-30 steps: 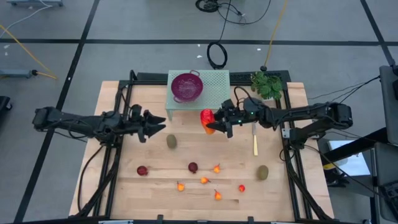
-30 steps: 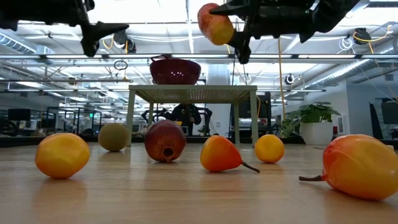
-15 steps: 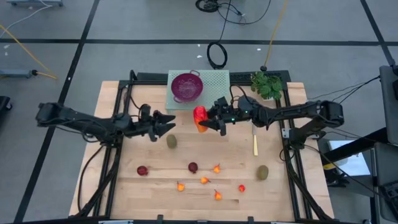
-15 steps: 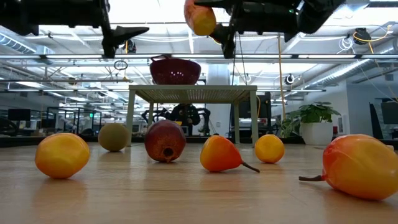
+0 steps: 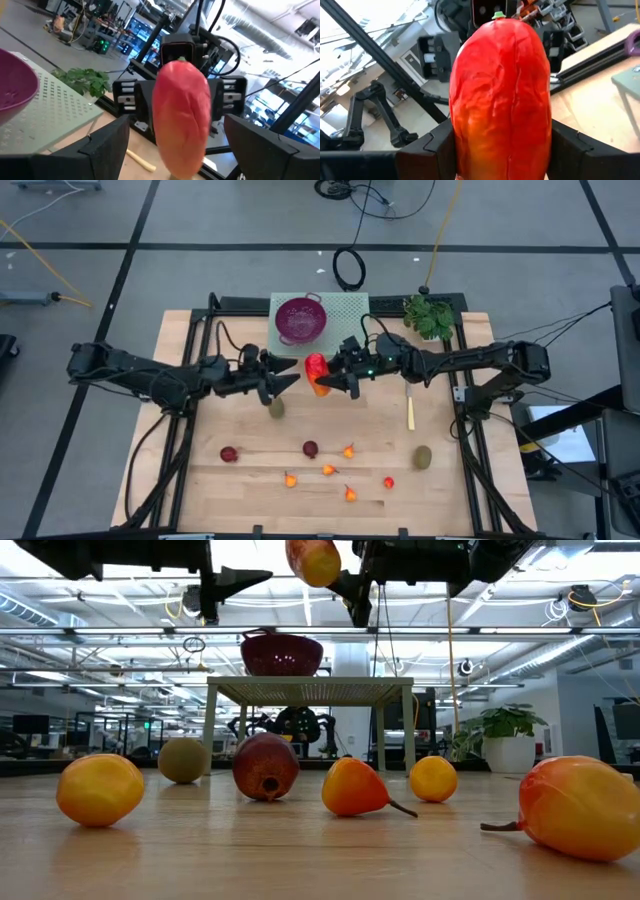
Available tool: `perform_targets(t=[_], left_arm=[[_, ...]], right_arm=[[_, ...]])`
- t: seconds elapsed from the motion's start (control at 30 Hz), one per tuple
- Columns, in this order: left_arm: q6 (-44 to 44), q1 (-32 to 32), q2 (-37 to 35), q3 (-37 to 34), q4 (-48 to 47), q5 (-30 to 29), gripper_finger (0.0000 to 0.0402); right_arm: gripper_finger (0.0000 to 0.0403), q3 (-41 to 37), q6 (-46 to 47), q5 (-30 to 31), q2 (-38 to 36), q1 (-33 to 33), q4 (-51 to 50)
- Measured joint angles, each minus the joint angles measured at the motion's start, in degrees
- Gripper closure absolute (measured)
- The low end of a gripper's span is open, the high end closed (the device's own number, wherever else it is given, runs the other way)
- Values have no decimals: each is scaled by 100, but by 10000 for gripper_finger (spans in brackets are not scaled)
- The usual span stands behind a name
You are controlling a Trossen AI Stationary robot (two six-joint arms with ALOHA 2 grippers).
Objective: Pick & Place Fruit
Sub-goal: Put the mango into the violet strainer bowl on the shelf
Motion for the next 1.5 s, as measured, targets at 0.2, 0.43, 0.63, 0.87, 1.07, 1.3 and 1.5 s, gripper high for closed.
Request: perform_targets(t=[0.2,0.43,0.63,0.87,1.07,1.3,1.5], left_arm=[[-83,69,333,255,-13,364,65],[-42,73,730,667,-29,605,49],[-39,82,1024,932,-108,722,44],[-85,160,1048,960,-129,810,62],[-239,213,1046,960,-395,787,114],[-247,248,1043,960,-417,777,172],[-362,341,1043,958,-393,859,196]], right_arm=[[195,0,2,30,0,31,-39],[195,-2,2,129,-7,43,-73],[195,-4,4,142,0,134,-82],[195,-7,7,157,0,182,-90],[195,-7,111,162,0,182,-90],[195,-11,122,203,0,177,-92],[180,-11,163,196,0,175,-88]])
